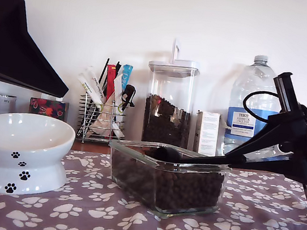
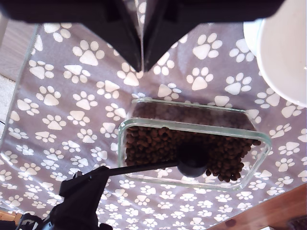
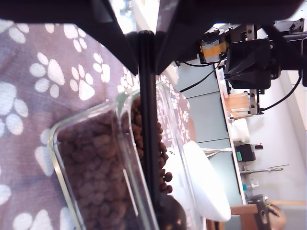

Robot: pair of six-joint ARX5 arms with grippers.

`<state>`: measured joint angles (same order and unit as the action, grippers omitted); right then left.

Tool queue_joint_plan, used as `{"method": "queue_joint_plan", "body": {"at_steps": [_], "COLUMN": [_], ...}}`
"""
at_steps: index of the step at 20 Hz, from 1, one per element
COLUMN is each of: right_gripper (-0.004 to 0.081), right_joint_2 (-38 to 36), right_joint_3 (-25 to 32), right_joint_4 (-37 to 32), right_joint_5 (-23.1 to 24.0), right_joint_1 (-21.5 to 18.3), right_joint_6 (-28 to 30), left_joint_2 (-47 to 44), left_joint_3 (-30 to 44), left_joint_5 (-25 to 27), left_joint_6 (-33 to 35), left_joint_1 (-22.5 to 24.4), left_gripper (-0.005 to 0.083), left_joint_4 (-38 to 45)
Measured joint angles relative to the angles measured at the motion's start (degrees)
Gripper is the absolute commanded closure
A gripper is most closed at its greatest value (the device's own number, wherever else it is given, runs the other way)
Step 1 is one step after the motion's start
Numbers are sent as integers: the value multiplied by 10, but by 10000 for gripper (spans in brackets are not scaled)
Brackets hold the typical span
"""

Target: Measure one spoon of cat food and pour it into the food bowl

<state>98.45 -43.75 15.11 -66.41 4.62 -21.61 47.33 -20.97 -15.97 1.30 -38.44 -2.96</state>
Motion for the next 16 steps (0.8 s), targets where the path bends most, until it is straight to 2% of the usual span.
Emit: {"method": "queue_joint_plan", "body": {"at_steps": [2,3,12,16], "right_gripper": [523,478,380,361], "right_joint_2": [0,0,0,-2], "right_joint_3": [0,0,0,0], "right_joint_4": [0,0,6,7], "right_joint_5": [1,1,-15,-26], "right_joint_1": [0,0,-2,-8], "right_joint_6": [-5,-9,-9,20], "left_joint_2": [0,0,0,0], "left_joint_3": [0,0,0,0], "left_joint_5": [0,0,0,0], "left_joint_6": [0,0,0,0], "left_joint_1": [0,0,0,0], "left_gripper": [793,793,793,793], "left_joint_4": [0,0,-4,-7]}}
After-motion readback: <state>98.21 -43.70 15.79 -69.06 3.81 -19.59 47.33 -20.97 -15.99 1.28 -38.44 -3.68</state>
